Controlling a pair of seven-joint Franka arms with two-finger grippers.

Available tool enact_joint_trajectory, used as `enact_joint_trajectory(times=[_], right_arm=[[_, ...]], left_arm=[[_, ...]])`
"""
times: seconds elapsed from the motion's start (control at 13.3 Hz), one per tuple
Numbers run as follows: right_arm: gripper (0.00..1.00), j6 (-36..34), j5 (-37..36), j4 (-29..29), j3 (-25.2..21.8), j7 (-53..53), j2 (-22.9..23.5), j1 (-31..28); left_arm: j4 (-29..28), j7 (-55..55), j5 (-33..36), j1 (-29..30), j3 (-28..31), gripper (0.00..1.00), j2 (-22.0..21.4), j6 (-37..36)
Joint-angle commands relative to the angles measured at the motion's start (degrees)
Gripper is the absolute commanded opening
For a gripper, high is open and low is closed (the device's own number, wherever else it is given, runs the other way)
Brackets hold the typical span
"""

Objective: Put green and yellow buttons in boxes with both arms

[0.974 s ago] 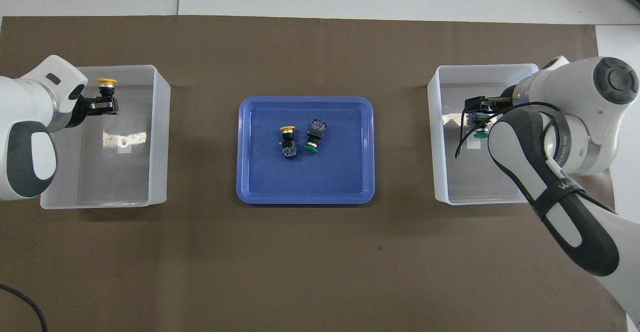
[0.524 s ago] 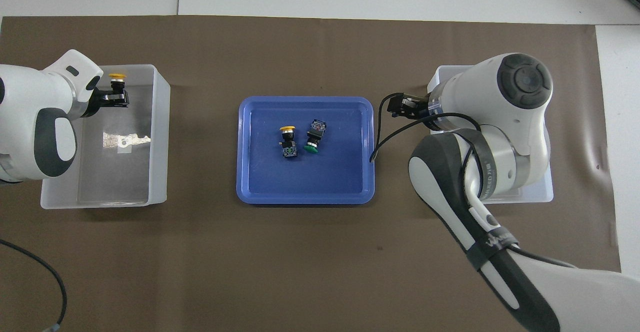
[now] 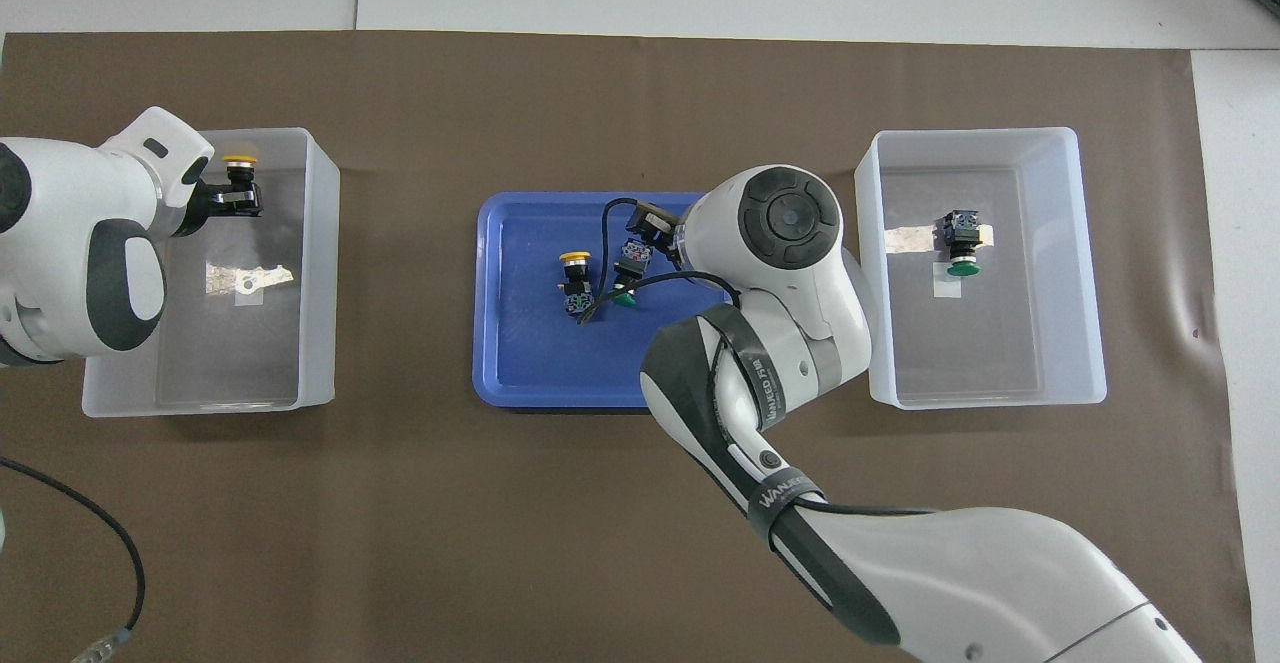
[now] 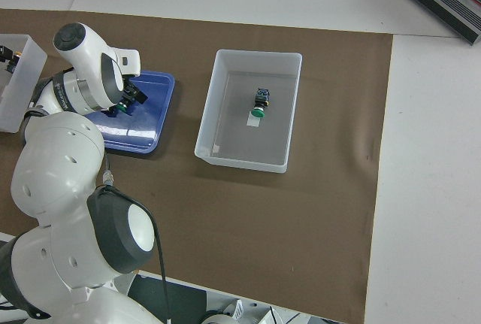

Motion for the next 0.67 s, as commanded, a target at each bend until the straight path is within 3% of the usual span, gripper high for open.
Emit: enact_joint_trajectory(times=[0.0, 0.22, 0.45, 0.6], right_arm=[[1.00, 2.90, -0.49, 2.95, -0.13, -0.07, 3.13, -0.11], [1.00, 3.62, 0.03, 2.51, 0.05, -1.47, 4.01, 1.73], [1.00, 3.35, -0.05, 0.76, 0.14, -2.61, 3.84, 2.00], [1.00, 3.97, -0.05, -0.57, 0.14, -3.40, 3.66, 2.18]], left_arm=[[1.90, 0.82, -0.28, 0.23, -0.03, 0.70, 0.96, 1.33], [1.82, 0.91, -0.28, 0.31, -0.03, 0.84, -1.40, 0.10], [1.90, 1.00, -0.28, -0.38, -0.11, 1.00, -6.41, -7.78], [2.08, 0.91, -0.28, -0.74, -0.29, 1.00, -9.14, -11.58]])
